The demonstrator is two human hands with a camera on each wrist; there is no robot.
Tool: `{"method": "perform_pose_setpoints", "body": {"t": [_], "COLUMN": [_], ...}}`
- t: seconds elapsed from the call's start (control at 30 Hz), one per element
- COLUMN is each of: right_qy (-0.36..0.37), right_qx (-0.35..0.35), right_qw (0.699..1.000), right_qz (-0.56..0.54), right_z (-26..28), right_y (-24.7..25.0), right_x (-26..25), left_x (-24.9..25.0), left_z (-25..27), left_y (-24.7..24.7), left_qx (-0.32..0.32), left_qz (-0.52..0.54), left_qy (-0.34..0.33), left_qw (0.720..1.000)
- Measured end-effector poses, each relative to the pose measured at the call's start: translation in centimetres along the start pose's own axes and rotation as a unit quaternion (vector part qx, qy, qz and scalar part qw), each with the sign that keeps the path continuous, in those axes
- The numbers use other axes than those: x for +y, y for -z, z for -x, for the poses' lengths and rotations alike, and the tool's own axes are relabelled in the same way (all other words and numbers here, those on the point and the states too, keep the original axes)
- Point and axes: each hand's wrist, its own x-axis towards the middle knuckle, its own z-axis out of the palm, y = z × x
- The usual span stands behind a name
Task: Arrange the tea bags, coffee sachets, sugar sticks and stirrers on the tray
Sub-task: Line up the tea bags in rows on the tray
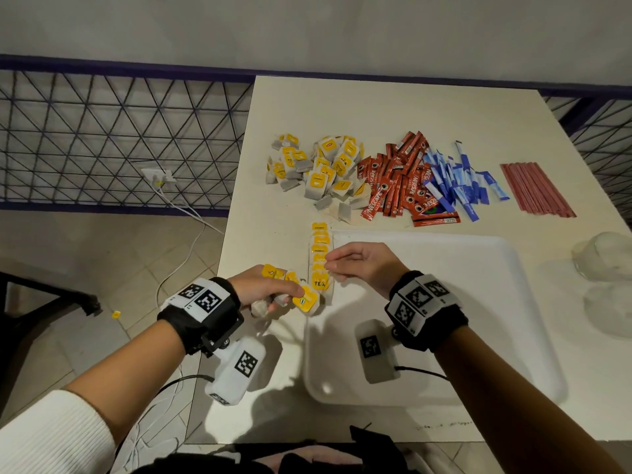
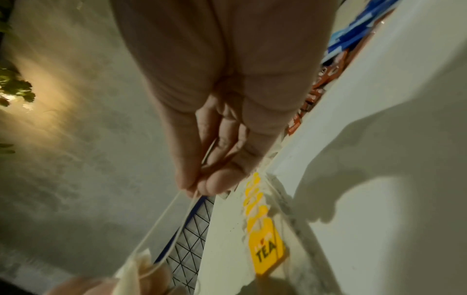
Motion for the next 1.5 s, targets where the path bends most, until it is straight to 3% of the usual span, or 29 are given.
{"method": "perform_pose_setpoints", "body": {"t": [0.17, 0.37, 0.57, 0.7, 0.93, 1.23, 1.37, 1.5], "right_qy": [-0.024, -0.029, -0.032, -0.045, -0.064, -0.023, -0.016, -0.011], "right_qx": [0.016, 0.034, 0.045, 0.019, 0.079, 0.076, 0.081, 0.092], "right_qw": [0.993, 0.995, 0.998, 0.999, 0.995, 0.989, 0.972, 0.966], "right_qz": [-0.114, -0.086, 0.019, -0.002, -0.017, 0.128, 0.219, 0.242], "right_z": [-0.1, 1.1, 1.9, 2.6, 2.9, 1.8, 0.7, 0.1], "right_y": [-1.6, -3.6, -3.7, -3.2, -2.6, -2.7, -2.6, -2.5], "right_x": [1.9, 3.2, 3.0, 2.8, 3.5, 4.4, 4.8, 4.8], "left_x": [0.4, 0.6, 0.2, -0.7, -1.8, -2.9, -3.2, -3.8], "left_z": [0.0, -0.1, 0.0, -0.1, -0.6, -1.2, -1.2, -1.4], "left_y": [-0.3, -0.4, -1.0, -0.9, -1.7, -2.8, -2.3, -1.5], "left_qx": [-0.013, 0.012, 0.022, 0.025, 0.055, 0.07, 0.093, 0.123], "left_qz": [0.026, 0.084, 0.129, 0.122, 0.097, 0.052, 0.063, 0.061], "left_qy": [-0.024, -0.062, -0.079, -0.071, -0.045, -0.011, 0.011, 0.003], "left_qw": [0.999, 0.994, 0.988, 0.99, 0.993, 0.996, 0.994, 0.991]}}
